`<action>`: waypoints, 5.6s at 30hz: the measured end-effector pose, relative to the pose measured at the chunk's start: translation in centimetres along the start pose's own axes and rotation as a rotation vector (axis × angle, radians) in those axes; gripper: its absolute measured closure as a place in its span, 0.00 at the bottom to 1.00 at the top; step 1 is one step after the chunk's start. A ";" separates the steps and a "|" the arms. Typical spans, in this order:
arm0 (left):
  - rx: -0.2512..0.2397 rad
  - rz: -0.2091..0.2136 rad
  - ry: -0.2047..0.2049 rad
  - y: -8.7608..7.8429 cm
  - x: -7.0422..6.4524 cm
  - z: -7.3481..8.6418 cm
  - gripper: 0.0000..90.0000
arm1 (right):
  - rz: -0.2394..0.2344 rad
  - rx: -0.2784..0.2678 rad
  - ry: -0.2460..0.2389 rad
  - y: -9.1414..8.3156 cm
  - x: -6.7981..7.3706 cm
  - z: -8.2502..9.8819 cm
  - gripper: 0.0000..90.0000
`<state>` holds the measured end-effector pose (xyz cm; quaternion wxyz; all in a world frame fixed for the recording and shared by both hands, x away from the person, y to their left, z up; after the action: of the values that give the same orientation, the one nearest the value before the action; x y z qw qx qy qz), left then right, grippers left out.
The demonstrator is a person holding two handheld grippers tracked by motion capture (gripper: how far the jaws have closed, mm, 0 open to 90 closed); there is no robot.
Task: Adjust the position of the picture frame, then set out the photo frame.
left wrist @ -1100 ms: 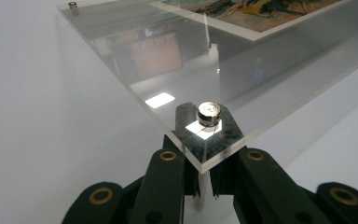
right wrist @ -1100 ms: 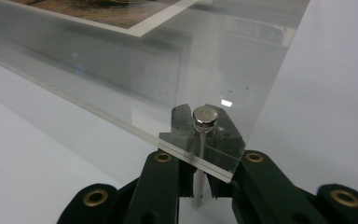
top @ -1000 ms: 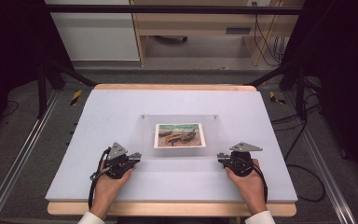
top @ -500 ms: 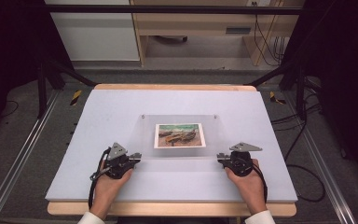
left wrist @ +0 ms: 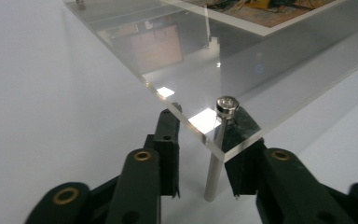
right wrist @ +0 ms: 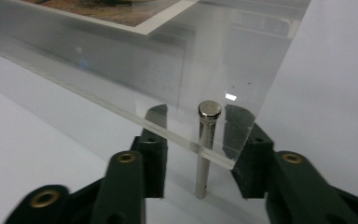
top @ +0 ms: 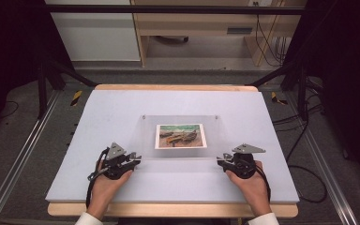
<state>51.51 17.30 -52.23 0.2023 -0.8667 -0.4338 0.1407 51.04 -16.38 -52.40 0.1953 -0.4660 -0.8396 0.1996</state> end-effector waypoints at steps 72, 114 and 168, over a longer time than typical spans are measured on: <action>-0.032 0.242 -0.330 2.2 0.0 -2.4 0.12 | -0.121 -0.030 0.200 1.7 -1.0 -3.3 0.14; -0.103 0.071 -0.238 3.1 2.8 -5.3 0.32 | -0.061 -0.050 0.116 3.6 -1.4 -5.9 0.21; -0.137 0.017 -0.213 2.7 2.7 -5.4 0.47 | 0.028 -0.112 -0.022 3.0 -1.9 -6.4 0.32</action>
<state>57.17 16.76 -48.99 0.0943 -0.8623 -0.4539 0.2037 57.37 -15.59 -48.83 0.1569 -0.4856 -0.8450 0.1599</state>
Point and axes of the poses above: each handheld gripper's, and its own axes: y roughly forward along the jaws, z roughly out of its underside, x roughly to its left, the point moved 9 cm from there along y, roughly forward along the jaws, and after that the axes turned 7 degrees about -x, right-handed, at the moved point
